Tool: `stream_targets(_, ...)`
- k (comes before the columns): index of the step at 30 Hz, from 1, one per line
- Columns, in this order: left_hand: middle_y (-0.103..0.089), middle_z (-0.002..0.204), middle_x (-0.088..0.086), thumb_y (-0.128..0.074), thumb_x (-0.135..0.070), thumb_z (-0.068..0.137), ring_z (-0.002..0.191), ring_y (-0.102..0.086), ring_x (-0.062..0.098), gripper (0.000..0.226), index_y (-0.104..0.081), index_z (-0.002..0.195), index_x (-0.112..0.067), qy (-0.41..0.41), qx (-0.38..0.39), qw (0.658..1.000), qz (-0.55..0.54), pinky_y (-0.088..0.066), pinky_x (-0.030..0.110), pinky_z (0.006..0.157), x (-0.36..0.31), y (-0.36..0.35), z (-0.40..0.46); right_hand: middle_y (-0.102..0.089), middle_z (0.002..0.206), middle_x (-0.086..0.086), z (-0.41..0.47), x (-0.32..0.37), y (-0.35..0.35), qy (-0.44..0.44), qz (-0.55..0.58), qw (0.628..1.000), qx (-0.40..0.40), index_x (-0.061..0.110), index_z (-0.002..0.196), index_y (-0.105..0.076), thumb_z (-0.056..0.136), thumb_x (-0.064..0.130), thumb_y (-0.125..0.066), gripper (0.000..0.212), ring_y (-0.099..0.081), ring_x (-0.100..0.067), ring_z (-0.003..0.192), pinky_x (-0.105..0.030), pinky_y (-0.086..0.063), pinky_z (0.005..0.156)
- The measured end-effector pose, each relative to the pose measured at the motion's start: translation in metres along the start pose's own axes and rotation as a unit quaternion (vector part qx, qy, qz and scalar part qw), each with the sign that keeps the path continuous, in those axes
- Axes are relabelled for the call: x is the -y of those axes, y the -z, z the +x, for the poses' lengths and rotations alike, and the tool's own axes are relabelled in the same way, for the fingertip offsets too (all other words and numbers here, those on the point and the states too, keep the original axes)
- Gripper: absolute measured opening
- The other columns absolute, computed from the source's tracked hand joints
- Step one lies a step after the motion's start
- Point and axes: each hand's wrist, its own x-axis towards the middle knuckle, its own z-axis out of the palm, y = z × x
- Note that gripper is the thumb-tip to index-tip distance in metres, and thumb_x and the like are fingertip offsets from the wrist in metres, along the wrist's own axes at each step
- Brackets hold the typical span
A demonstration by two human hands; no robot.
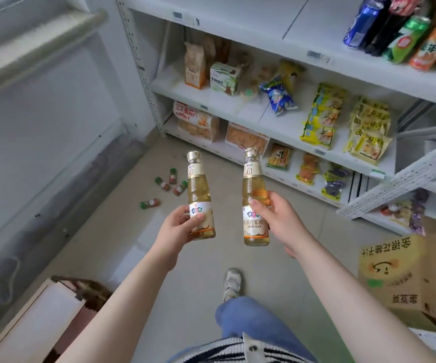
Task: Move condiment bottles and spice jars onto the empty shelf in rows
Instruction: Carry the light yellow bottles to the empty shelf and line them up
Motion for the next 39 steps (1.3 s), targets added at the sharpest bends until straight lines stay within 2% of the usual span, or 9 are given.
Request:
stream_targets(8,-0.069,0.107,0.016,-0.06,-0.017,0.091,0.088,-0.07,0.024,0.028,-0.058,0.117,-0.006,-0.025,-0.042,0.998,-0.034,-0.059,0.029,0.076,-0.08,-0.013,0.096,-0.067,0.105,-0.004,0.129,0.077,0.017,0.027,-0.009,0.998,0.049,0.014,0.115,-0.056,0.092,0.023,-0.059,0.025,-0.066,-0.009,0.086,-0.014,-0.05,0.057)
stream_targets(12,-0.069,0.11,0.017,-0.06,-0.016,0.091,0.09,-0.069,0.026,0.028,-0.058,0.117,-0.005,-0.03,-0.045,0.998,-0.043,-0.059,0.032,0.078,-0.11,-0.013,0.145,-0.067,0.111,-0.005,0.189,0.102,0.016,0.03,-0.021,0.997,0.063,0.014,0.117,-0.055,0.092,0.027,-0.06,0.029,-0.067,-0.015,0.099,-0.024,-0.053,0.07)
stream_targets(19,-0.069,0.107,0.018,-0.061,-0.017,0.091,0.088,-0.07,0.028,0.025,-0.059,0.114,-0.007,-0.04,-0.029,0.998,-0.041,-0.057,0.028,0.066,-0.177,-0.001,0.257,-0.067,0.114,-0.004,0.303,0.148,0.001,0.037,-0.024,0.997,0.056,0.019,0.117,-0.056,0.091,0.029,-0.06,0.028,-0.066,-0.017,0.103,-0.037,-0.055,0.086)
stream_targets(21,-0.069,0.108,0.021,-0.062,-0.018,0.09,0.091,-0.069,0.033,0.026,-0.06,0.113,-0.007,-0.051,-0.019,0.998,-0.032,-0.057,0.034,0.07,-0.202,0.006,0.292,-0.067,0.114,-0.005,0.335,0.167,-0.005,0.04,-0.015,0.998,0.048,0.016,0.116,-0.056,0.092,0.028,-0.059,0.027,-0.066,-0.018,0.102,-0.036,-0.056,0.084)
stream_targets(23,-0.068,0.109,0.022,-0.063,-0.018,0.089,0.097,-0.068,0.037,0.027,-0.06,0.113,-0.007,-0.057,-0.009,0.998,-0.024,-0.057,0.044,0.083,-0.227,0.014,0.324,-0.068,0.112,-0.006,0.364,0.187,-0.009,0.041,-0.015,0.998,0.037,0.014,0.116,-0.056,0.092,0.027,-0.059,0.027,-0.067,-0.017,0.099,-0.03,-0.056,0.076)
stream_targets(25,-0.069,0.11,0.021,-0.063,-0.018,0.089,0.099,-0.068,0.036,0.027,-0.06,0.114,-0.007,-0.061,-0.001,0.998,-0.018,-0.055,0.047,0.09,-0.256,0.022,0.351,-0.068,0.111,-0.006,0.391,0.208,-0.013,0.044,-0.012,0.999,0.026,0.013,0.117,-0.056,0.092,0.027,-0.059,0.029,-0.068,-0.016,0.097,-0.026,-0.055,0.072)
stream_targets(31,-0.073,0.106,0.01,-0.065,-0.024,0.087,0.095,-0.071,0.028,0.032,-0.061,0.116,-0.011,-0.094,0.011,0.995,-0.012,-0.056,0.04,0.087,-0.326,0.031,0.423,-0.067,0.11,0.0,0.464,0.267,-0.016,0.058,-0.015,0.998,0.02,0.015,0.12,-0.056,0.092,0.03,-0.058,0.032,-0.068,-0.008,0.092,-0.017,-0.054,0.063)
stream_targets(35,-0.073,0.105,0.011,-0.064,-0.021,0.088,0.094,-0.071,0.027,0.028,-0.061,0.114,-0.011,-0.122,-0.005,0.991,-0.049,-0.058,0.035,0.079,-0.359,0.025,0.467,-0.069,0.11,-0.003,0.517,0.295,-0.009,0.069,-0.011,0.997,0.022,0.015,0.116,-0.059,0.091,0.03,-0.059,0.029,-0.067,-0.016,0.1,-0.027,-0.056,0.076)
stream_targets(39,-0.073,0.104,0.01,-0.067,-0.023,0.086,0.093,-0.071,0.028,0.026,-0.062,0.111,-0.014,-0.148,-0.045,0.987,-0.044,-0.056,0.044,0.087,-0.389,0.018,0.513,-0.07,0.107,-0.009,0.572,0.321,-0.001,0.08,-0.014,0.996,0.034,0.012,0.112,-0.06,0.09,0.027,-0.061,0.027,-0.069,-0.02,0.094,-0.029,-0.056,0.072)
